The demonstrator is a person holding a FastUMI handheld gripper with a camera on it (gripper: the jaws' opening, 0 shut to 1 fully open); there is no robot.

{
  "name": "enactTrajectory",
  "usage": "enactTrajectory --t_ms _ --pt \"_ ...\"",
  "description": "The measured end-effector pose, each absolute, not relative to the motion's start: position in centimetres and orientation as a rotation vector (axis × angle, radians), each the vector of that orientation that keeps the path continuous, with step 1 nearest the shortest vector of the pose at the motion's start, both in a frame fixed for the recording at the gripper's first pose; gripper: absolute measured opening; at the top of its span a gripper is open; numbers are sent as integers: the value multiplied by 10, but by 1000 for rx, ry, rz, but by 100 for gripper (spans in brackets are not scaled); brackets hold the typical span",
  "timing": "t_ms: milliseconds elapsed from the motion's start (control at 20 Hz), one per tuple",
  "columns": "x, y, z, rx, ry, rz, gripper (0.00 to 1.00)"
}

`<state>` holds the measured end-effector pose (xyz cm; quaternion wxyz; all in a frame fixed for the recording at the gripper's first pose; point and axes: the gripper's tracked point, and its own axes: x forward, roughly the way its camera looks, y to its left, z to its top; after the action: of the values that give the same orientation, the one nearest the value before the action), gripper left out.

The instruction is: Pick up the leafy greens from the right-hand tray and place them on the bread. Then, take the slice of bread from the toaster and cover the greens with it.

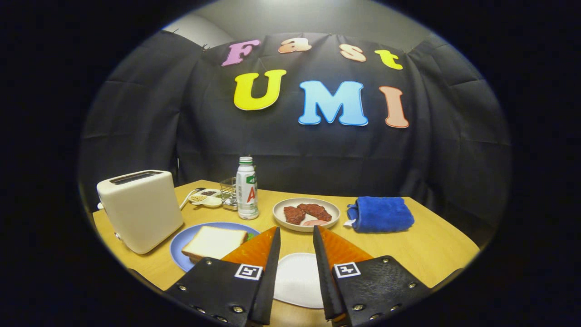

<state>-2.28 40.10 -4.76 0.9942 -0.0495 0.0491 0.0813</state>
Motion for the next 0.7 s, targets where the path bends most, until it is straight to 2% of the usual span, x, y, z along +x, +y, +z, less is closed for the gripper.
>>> enactTrajectory --t_ms 300,700 --pt "-33 300 -28 -153 4 73 43" --pt "-48 204 -31 -174 -14 98 43"
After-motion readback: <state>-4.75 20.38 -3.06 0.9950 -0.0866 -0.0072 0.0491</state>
